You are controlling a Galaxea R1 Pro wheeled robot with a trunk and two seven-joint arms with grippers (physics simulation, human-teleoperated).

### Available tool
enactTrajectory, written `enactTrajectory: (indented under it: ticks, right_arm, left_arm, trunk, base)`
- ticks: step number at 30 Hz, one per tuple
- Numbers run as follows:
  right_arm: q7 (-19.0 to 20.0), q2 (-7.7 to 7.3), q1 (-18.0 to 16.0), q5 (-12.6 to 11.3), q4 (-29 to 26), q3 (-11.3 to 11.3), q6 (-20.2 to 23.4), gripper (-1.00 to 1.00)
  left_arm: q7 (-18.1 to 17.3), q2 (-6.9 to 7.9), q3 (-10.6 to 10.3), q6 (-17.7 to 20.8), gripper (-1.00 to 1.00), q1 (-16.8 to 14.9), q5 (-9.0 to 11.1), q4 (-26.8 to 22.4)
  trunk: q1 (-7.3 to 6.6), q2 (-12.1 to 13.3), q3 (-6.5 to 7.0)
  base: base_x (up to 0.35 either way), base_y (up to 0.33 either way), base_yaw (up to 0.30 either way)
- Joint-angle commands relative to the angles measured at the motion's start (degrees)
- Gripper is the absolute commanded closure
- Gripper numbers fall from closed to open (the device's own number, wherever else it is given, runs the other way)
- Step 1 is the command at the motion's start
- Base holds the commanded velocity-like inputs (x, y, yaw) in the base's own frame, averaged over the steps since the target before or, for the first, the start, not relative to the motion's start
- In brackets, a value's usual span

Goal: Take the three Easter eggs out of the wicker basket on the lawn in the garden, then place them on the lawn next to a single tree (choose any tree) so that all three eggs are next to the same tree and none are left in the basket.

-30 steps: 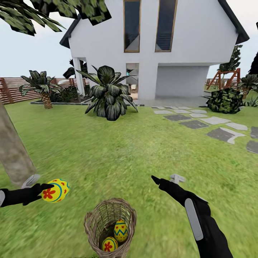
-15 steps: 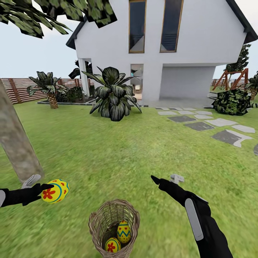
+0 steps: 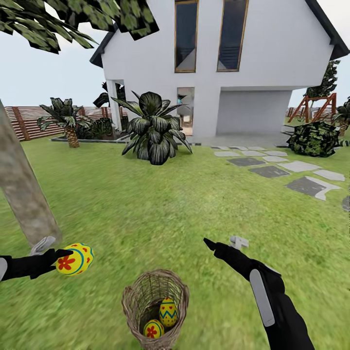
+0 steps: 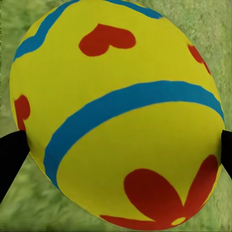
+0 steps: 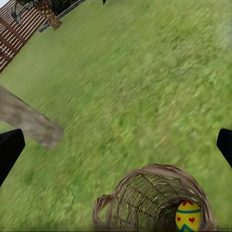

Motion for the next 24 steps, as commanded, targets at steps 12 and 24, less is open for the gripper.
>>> enactTrajectory:
  ticks: [12,24]
  right_arm:
    - [0.1,0.26,0.0,-0.2,0.4,0.2,0.3,-1.0]
    - [0.1,0.43,0.0,-0.1,0.5,0.4,0.2,-1.0]
  left_arm:
    - [-0.4,-0.02,0.2,0.3,1.0,-0.1,-0.3,0.0]
    - [-0.4,-0.02,0.2,0.3,1.0,-0.1,-0.3,0.0]
  trunk:
    - [-2.67,4.8,2.09]
    - [-5.31,9.6,4.24]
  base:
    - [-0.222,0.0,0.126]
    - [-0.001,0.0,0.288]
